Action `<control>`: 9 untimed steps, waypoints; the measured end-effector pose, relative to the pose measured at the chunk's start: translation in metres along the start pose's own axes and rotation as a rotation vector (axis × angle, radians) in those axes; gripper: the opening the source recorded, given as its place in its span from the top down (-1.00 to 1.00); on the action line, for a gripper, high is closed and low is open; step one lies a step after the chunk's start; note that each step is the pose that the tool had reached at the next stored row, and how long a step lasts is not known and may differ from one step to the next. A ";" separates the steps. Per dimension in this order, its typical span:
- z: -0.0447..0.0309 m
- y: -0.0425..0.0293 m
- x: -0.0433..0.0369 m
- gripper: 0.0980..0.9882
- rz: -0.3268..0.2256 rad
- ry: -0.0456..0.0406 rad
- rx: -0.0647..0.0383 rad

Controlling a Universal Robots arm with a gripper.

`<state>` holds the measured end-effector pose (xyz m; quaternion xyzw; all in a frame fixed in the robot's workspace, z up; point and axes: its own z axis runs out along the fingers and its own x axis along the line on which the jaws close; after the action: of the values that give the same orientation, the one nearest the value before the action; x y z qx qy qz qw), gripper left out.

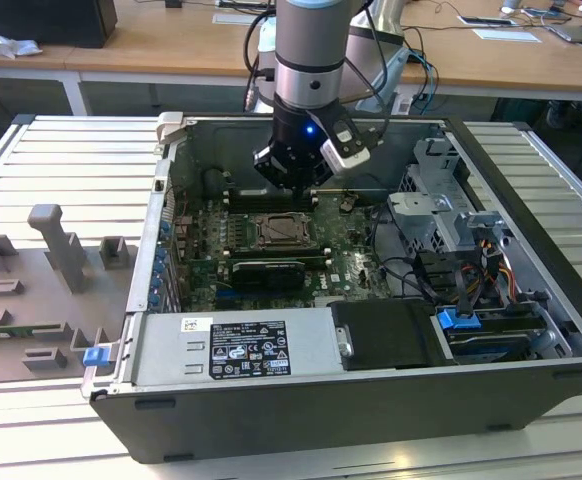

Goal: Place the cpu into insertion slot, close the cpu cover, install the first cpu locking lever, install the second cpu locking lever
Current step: 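Install the second cpu locking lever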

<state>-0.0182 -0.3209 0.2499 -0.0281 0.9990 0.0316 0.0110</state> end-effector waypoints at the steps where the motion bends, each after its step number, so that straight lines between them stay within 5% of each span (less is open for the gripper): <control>1: 0.0000 -0.0006 0.0001 0.98 0.000 -0.0001 0.000; 9: -0.0002 -0.0041 0.0002 0.98 0.000 -0.0001 0.000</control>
<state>-0.0183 -0.3250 0.2498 -0.0281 0.9990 0.0317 0.0111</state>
